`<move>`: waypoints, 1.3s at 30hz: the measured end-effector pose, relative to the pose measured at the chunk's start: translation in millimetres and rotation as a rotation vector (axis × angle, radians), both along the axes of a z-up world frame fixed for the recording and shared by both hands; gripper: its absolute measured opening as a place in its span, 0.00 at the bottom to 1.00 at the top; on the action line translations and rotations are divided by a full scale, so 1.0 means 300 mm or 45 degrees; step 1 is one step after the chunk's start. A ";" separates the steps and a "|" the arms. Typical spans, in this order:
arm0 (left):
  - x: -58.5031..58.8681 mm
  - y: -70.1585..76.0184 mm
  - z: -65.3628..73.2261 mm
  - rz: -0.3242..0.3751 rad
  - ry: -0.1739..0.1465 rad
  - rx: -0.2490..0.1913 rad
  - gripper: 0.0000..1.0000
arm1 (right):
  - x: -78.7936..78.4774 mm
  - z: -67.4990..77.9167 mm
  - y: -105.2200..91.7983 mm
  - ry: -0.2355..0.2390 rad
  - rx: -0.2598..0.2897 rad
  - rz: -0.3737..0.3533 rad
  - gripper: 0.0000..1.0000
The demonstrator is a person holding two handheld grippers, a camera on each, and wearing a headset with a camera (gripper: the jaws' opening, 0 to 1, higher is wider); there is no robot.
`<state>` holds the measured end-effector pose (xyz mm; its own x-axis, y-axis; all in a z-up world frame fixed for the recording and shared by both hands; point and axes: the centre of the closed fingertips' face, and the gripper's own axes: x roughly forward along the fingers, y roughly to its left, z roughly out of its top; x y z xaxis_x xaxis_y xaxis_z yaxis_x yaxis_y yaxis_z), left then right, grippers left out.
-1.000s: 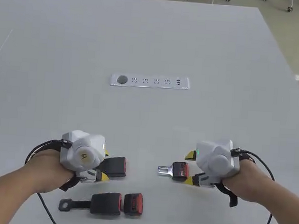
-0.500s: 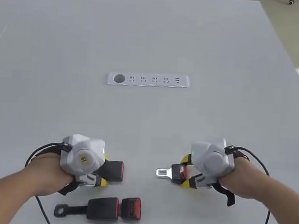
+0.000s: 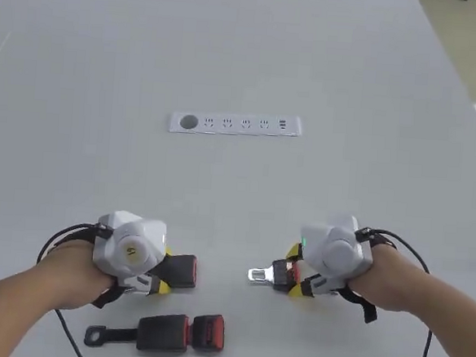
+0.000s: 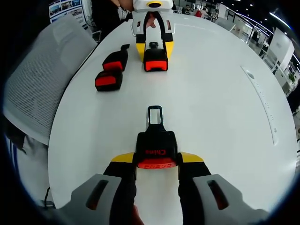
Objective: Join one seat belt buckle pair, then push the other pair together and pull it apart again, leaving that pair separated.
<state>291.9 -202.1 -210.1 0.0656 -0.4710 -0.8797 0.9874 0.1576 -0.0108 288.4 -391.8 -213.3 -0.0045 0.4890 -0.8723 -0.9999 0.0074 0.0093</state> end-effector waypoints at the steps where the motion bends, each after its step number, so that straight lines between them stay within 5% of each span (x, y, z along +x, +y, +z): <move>1: 0.001 0.000 -0.001 -0.001 0.000 0.003 0.33 | 0.002 -0.001 -0.001 0.001 -0.002 -0.001 0.33; 9: -0.002 0.000 -0.004 -0.007 -0.007 0.012 0.33 | 0.002 -0.002 0.033 -0.005 0.005 -0.006 0.33; 27: -0.011 -0.002 0.004 0.009 -0.013 0.028 0.33 | -0.003 0.004 0.254 -0.029 0.073 -0.034 0.33; 39: -0.006 0.001 -0.001 0.012 -0.005 0.044 0.33 | -0.009 0.002 0.313 -0.024 0.106 -0.061 0.32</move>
<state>290.0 -201.7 -210.4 0.0732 -0.4397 -0.8952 0.9859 0.1671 -0.0014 285.6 -297.8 -212.7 0.0369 0.5590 -0.8283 -0.9984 0.0554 -0.0071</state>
